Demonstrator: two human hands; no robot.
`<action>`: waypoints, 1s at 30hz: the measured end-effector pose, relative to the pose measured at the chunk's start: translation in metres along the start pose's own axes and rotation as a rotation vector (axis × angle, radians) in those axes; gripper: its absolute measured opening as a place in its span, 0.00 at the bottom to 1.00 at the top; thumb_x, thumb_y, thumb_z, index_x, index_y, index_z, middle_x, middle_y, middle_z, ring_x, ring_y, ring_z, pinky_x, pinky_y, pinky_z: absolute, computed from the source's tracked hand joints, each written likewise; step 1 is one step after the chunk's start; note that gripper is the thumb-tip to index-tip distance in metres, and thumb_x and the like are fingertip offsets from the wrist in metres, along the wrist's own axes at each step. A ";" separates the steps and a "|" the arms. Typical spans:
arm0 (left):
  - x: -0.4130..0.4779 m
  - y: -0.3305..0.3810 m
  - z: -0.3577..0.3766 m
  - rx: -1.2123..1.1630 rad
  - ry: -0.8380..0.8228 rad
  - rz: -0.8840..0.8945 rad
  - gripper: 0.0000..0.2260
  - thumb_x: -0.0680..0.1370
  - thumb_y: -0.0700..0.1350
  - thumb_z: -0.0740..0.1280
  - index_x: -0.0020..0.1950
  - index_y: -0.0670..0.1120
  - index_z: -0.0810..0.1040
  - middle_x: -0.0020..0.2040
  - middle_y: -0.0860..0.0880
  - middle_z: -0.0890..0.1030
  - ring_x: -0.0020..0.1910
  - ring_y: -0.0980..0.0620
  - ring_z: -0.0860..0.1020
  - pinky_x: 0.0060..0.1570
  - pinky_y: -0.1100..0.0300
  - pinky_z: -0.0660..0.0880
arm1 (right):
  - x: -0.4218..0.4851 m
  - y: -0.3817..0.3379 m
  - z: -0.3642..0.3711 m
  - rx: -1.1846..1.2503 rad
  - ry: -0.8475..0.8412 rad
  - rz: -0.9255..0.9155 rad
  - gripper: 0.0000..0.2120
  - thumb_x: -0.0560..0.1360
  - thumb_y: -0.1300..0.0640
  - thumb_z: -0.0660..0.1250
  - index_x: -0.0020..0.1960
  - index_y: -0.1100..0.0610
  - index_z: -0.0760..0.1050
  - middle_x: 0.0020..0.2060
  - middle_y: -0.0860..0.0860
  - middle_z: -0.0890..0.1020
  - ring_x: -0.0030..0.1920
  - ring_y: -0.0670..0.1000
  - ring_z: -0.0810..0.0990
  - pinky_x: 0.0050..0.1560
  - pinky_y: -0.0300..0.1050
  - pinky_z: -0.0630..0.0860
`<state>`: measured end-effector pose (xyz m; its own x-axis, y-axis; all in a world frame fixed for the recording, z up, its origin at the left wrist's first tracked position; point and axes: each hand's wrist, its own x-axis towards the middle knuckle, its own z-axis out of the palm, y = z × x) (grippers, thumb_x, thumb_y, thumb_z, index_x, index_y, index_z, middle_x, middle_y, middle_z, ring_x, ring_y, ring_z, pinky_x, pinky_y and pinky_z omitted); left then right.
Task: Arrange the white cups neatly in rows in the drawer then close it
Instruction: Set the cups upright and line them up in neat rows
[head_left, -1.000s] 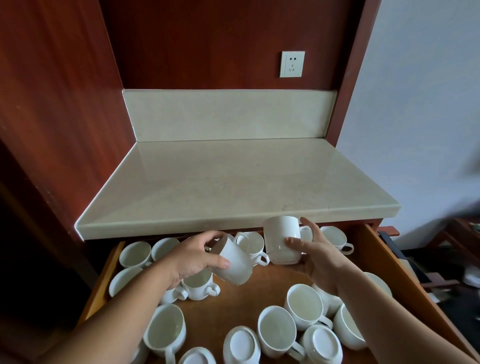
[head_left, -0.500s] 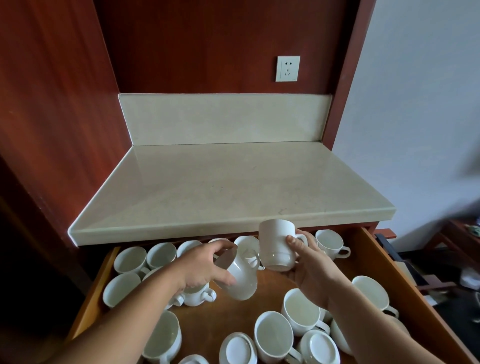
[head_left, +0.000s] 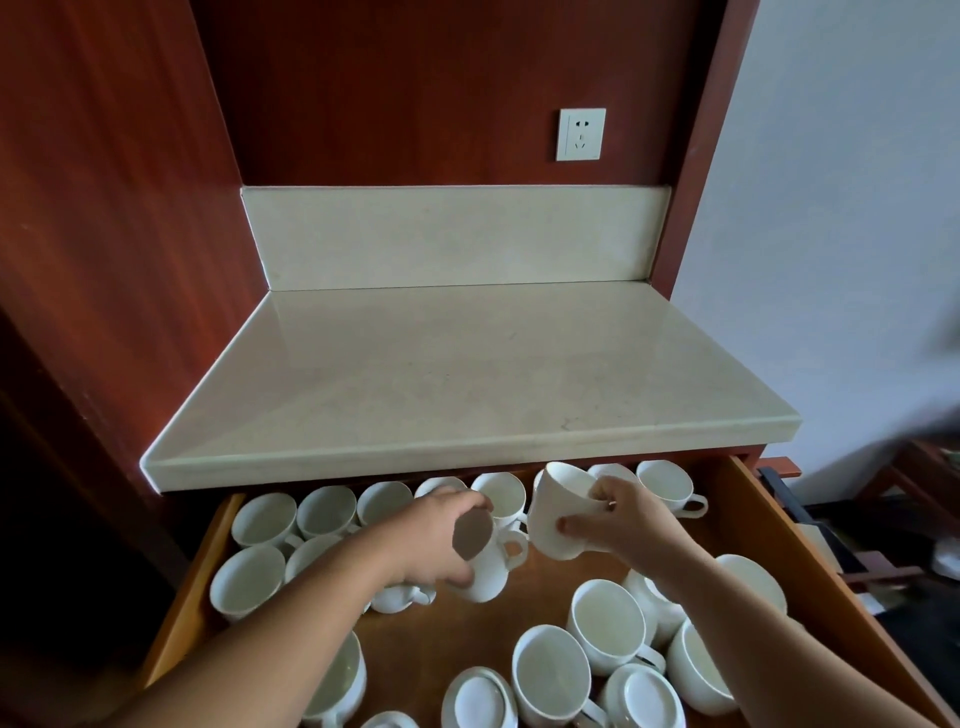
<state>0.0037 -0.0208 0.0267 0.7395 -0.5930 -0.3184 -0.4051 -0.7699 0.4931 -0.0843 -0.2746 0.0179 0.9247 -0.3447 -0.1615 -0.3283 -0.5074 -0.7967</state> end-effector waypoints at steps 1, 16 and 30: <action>0.002 0.001 0.004 0.037 -0.004 0.006 0.39 0.65 0.49 0.76 0.73 0.65 0.66 0.66 0.60 0.66 0.57 0.53 0.76 0.54 0.52 0.80 | 0.001 0.000 0.002 -0.115 0.002 -0.016 0.19 0.60 0.44 0.80 0.41 0.53 0.77 0.38 0.49 0.80 0.39 0.50 0.79 0.39 0.45 0.74; 0.021 -0.020 0.043 0.279 0.088 0.119 0.32 0.72 0.50 0.72 0.73 0.65 0.66 0.65 0.57 0.64 0.67 0.51 0.64 0.67 0.52 0.70 | 0.007 0.014 0.037 -0.437 -0.091 -0.137 0.16 0.63 0.45 0.76 0.39 0.58 0.81 0.45 0.48 0.77 0.39 0.48 0.77 0.29 0.34 0.68; 0.025 -0.029 0.060 0.377 0.180 0.129 0.29 0.77 0.46 0.69 0.76 0.57 0.66 0.71 0.53 0.64 0.70 0.48 0.62 0.68 0.53 0.67 | 0.014 0.013 0.071 -0.556 -0.193 -0.149 0.13 0.66 0.46 0.76 0.41 0.51 0.75 0.51 0.49 0.74 0.46 0.52 0.78 0.41 0.42 0.71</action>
<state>0.0012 -0.0274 -0.0437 0.7386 -0.6650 -0.1105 -0.6435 -0.7443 0.1788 -0.0624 -0.2301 -0.0358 0.9696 -0.1158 -0.2157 -0.1965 -0.8936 -0.4036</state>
